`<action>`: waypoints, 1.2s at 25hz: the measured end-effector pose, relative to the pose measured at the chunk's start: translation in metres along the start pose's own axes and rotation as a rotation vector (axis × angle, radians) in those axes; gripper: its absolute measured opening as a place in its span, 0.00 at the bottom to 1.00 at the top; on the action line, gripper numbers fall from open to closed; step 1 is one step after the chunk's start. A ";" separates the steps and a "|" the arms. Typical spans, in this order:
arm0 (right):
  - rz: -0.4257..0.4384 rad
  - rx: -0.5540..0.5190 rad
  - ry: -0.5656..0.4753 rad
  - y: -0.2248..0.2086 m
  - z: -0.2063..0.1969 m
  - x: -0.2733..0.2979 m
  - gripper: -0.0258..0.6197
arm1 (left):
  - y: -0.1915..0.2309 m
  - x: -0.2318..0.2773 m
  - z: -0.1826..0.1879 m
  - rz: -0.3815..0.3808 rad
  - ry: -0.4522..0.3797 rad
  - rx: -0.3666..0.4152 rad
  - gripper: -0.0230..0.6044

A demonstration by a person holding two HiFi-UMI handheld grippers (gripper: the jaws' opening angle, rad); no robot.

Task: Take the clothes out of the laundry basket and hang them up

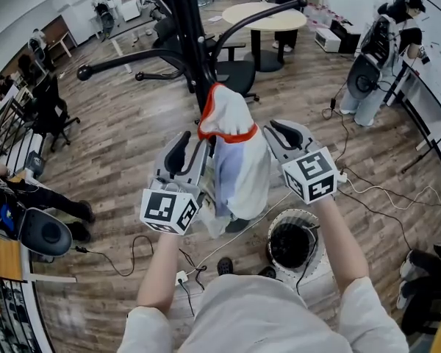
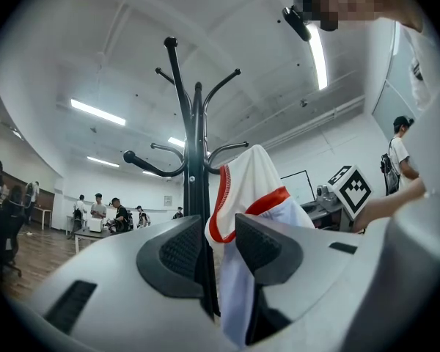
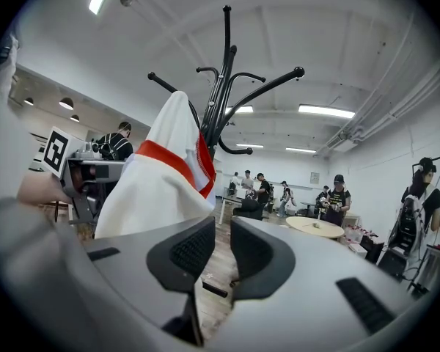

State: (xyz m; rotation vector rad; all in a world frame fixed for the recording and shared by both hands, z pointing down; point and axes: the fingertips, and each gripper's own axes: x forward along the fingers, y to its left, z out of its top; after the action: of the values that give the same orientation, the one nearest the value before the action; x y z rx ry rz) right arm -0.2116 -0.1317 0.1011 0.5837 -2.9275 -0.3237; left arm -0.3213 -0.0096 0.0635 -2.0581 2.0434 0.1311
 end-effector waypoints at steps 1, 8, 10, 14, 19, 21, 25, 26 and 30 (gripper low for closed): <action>0.000 0.002 -0.003 0.000 0.000 -0.001 0.15 | -0.001 -0.001 0.001 0.003 0.002 0.002 0.26; 0.014 0.012 -0.049 -0.001 0.011 -0.019 0.14 | -0.008 -0.014 0.009 0.043 0.019 0.022 0.26; 0.017 0.016 -0.066 0.000 0.015 -0.029 0.14 | -0.014 -0.020 0.011 0.057 0.020 0.024 0.26; 0.039 0.013 -0.093 0.010 0.018 -0.042 0.14 | -0.023 -0.038 0.011 0.079 0.025 0.029 0.26; 0.037 0.040 -0.117 0.016 0.019 -0.061 0.14 | -0.039 -0.047 0.006 0.064 0.041 0.023 0.26; 0.036 0.033 -0.120 0.022 0.020 -0.070 0.14 | -0.044 -0.050 0.006 0.056 0.040 0.017 0.26; 0.028 0.030 -0.129 0.040 0.022 -0.079 0.13 | -0.049 -0.061 0.003 0.036 0.036 0.006 0.26; 0.026 0.029 -0.130 0.045 0.022 -0.082 0.13 | -0.051 -0.063 0.002 0.028 0.039 0.005 0.26; 0.014 0.039 -0.134 0.059 0.024 -0.092 0.13 | -0.060 -0.070 -0.002 -0.004 0.059 0.003 0.26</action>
State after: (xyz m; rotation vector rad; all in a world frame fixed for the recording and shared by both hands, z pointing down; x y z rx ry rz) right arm -0.1529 -0.0381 0.0835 0.5677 -3.0712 -0.3161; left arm -0.2634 0.0575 0.0881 -2.0885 2.0719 0.0673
